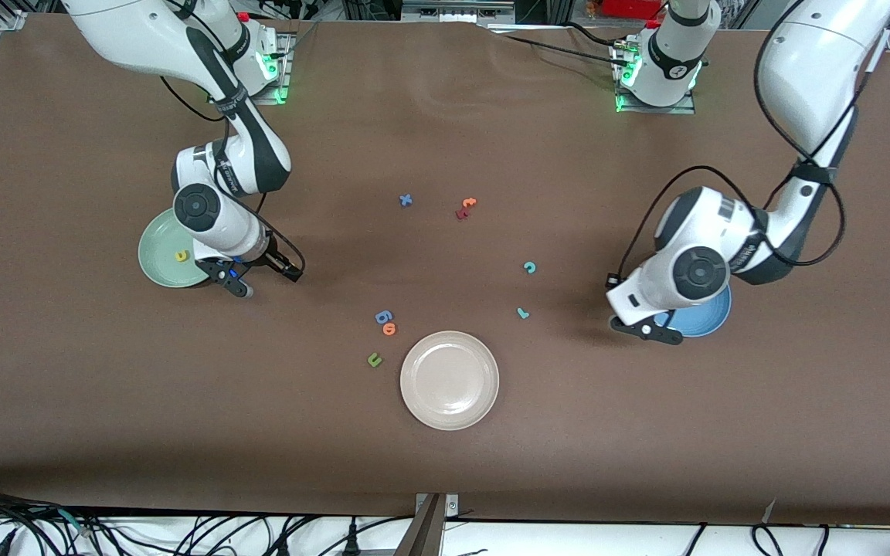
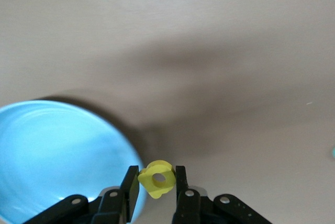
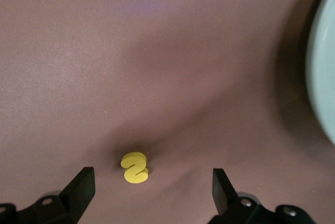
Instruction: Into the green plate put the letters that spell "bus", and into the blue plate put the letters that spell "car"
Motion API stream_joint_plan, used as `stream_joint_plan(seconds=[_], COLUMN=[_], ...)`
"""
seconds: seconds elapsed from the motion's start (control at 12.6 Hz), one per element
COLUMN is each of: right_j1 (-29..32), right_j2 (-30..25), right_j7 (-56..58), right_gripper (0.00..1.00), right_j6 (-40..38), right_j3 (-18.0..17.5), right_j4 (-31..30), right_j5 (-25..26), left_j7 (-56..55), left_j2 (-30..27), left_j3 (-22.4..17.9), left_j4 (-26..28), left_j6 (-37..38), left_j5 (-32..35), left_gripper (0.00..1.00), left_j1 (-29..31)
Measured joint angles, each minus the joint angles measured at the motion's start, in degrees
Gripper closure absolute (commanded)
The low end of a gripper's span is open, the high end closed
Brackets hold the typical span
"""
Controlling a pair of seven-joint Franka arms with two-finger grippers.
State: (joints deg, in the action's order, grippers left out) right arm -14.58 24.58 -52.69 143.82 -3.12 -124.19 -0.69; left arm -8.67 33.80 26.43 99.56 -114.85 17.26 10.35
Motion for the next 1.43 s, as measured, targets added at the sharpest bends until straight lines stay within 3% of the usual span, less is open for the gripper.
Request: stream_joint_plan(seconds=[0.48,0.71,0.79,0.87,1.03,1.11,1.43], right_j1=[-0.62,-0.62,-0.62,-0.63,-0.66,-0.66,-0.69], right_j2=[1.37,1.77,1.92,2.00,1.80,1.70,1.01], right_j7=[-2.15,-2.75,-2.88,-2.92,-2.93,-2.94,-2.82], right_gripper=[0.03,0.37,0.51,0.67,0.91,0.95,0.95], right_j6=[3.61,4.17,4.25,4.43,4.66,4.71,1.82], right_j3=[-0.01,-0.01,-0.01,-0.02,-0.08,-0.13,-0.15], right_j4=[-0.09,-0.13,-0.13,-0.11,-0.07,0.02,0.35], right_j5=[0.00,0.00,0.00,0.00,0.00,0.00,0.00], left_j7=[5.54,6.95,7.35,8.07,10.88,11.96,11.59], left_j2=[0.09,0.32,0.52,0.79,1.44,1.60,1.60], left_j3=[-0.13,-0.13,-0.13,-0.15,-0.14,-0.12,0.72], left_j4=[1.18,2.33,3.16,4.24,5.62,5.65,5.62], left_j6=[0.31,-0.63,-2.76,-5.08,-7.47,-7.65,-7.75], left_j5=[2.86,5.62,6.41,6.73,7.12,7.13,7.12], left_gripper=[0.76,0.74,0.28,0.00,0.00,0.00,0.00], left_j1=[5.37,6.78,7.48,8.25,9.06,9.08,8.20])
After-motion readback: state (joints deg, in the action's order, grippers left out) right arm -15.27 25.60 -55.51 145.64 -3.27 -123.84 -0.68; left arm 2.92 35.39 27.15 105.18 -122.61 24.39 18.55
